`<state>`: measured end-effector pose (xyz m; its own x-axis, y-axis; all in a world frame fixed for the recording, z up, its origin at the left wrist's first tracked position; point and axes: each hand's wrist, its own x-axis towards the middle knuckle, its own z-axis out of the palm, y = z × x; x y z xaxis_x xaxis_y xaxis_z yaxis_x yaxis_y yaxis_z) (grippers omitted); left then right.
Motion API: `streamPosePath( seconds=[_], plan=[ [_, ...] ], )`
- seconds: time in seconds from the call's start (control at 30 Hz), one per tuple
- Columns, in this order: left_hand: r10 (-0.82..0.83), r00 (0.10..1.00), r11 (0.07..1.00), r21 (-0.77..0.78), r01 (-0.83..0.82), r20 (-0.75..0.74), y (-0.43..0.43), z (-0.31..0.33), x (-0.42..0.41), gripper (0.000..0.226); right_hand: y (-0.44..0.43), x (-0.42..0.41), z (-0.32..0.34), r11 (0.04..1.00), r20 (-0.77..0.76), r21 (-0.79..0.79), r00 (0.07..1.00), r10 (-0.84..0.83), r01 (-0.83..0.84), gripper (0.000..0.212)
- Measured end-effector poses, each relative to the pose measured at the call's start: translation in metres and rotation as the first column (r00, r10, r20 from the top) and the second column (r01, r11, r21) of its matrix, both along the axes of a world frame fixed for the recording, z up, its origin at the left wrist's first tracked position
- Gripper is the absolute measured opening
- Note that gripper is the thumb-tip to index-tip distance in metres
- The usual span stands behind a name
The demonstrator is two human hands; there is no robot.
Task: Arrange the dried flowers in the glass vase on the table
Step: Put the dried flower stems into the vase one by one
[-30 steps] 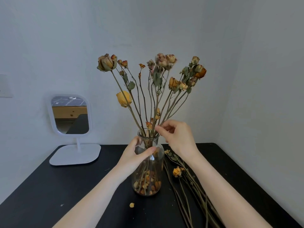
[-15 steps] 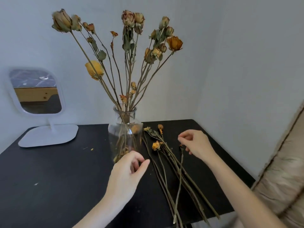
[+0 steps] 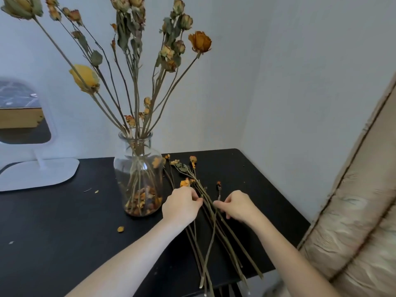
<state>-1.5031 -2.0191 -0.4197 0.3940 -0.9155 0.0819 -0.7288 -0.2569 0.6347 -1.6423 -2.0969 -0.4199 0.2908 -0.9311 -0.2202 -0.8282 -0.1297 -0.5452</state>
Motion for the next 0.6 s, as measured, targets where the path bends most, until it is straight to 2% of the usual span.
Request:
streamPosePath(
  seconds=[0.13,0.27,0.47,0.6],
  plan=[
    [0.027,1.000,0.999,0.028,-0.028,0.014,-0.003,-0.003,0.003,0.021,-0.001,0.003,0.000,0.996,0.023,0.087,0.999,-0.034,0.032,0.025],
    [0.045,0.999,0.998,0.041,-0.046,0.012,-0.005,-0.007,0.003,0.026,-0.002,0.001,0.005,0.991,0.061,0.120,0.996,-0.063,0.055,0.024],
    [0.116,0.993,0.993,-0.007,-0.116,0.038,-0.028,-0.003,-0.005,0.023,-0.005,-0.012,0.023,0.996,0.189,0.029,0.978,-0.084,0.080,0.026],
    [0.158,0.982,0.987,0.026,-0.162,0.098,-0.050,-0.001,-0.012,0.029,-0.005,-0.022,0.034,0.998,0.231,-0.010,0.971,-0.052,0.056,0.019]
  ],
)
